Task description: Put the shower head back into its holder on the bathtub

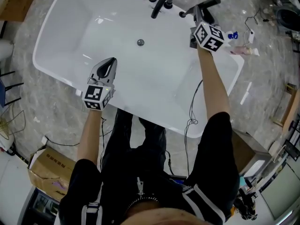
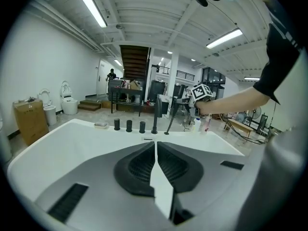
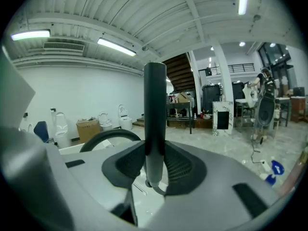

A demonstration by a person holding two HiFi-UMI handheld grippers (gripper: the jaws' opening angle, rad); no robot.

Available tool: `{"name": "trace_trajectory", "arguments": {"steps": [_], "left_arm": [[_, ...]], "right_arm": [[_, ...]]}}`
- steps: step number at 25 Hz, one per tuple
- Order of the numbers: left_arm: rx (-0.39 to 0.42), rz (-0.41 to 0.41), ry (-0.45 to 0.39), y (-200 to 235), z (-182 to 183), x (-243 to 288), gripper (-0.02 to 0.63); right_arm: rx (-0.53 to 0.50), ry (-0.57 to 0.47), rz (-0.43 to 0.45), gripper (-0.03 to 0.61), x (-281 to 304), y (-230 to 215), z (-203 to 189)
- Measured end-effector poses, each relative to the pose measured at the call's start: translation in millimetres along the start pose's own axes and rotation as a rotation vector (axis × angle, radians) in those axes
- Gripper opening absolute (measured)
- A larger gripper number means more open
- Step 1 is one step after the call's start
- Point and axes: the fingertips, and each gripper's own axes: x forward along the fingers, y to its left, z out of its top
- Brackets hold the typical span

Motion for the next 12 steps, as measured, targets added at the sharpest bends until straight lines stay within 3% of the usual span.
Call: {"name": "trace_trajectory", "arguments": {"steps": [12], "left_arm": [[-0.041,0.008,0.049,9,-48,23,0.034]], "right_arm": [[-0.004,0.07,-0.038,0.127,43,-24,-60]]}}
